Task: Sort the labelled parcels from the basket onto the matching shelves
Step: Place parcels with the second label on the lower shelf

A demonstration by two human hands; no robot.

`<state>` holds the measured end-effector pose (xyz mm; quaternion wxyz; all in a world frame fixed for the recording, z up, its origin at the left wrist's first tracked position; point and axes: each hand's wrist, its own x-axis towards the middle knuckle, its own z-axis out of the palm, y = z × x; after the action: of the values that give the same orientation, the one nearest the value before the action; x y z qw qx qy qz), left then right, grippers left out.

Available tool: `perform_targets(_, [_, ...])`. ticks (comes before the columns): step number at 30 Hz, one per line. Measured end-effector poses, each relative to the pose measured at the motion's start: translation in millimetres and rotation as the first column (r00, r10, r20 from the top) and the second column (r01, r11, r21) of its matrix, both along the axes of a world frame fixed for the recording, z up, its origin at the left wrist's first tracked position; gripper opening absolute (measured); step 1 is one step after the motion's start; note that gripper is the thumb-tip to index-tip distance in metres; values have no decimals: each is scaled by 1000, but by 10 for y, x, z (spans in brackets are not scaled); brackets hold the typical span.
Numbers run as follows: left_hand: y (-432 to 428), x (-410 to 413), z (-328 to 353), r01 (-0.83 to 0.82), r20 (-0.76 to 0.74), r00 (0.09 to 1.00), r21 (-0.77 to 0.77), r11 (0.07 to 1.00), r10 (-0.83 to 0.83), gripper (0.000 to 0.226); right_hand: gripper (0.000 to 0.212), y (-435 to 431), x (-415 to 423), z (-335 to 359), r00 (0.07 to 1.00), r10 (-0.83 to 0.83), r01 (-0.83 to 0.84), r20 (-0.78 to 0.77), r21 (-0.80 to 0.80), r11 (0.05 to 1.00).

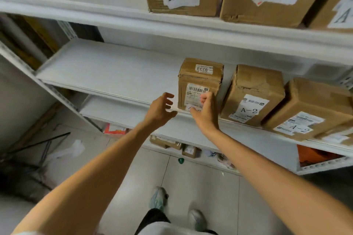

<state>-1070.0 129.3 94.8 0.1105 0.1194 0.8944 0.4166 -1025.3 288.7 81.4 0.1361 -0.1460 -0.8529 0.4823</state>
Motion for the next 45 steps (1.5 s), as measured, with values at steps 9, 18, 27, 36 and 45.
perform_targets(9, [-897,1016,142,-293,-175,953,-336,895,246,50,48,-629,232,285,664,717,-735,214,365,572])
perform_targets(18, [-1964,2729,238,-615,-190,766,-494,615,613,46,67,-2147,890,411,222,838,-875,499,480,-54])
perform_targets(27, [-2240,4863,281,-801,-66,369,-529,281,927,45,74,-3352,2436,497,-301,793,-744,529,390,-542])
perform_targets(36, [-1670,6425,282,-843,-57,-97,-526,-112,994,48,76,-3675,4125,534,-734,477,-293,483,407,-865])
perform_targets(45, [-944,7577,308,-734,-14,-470,-549,-399,883,45,71,-3502,5304,591,-834,202,-18,513,341,-940])
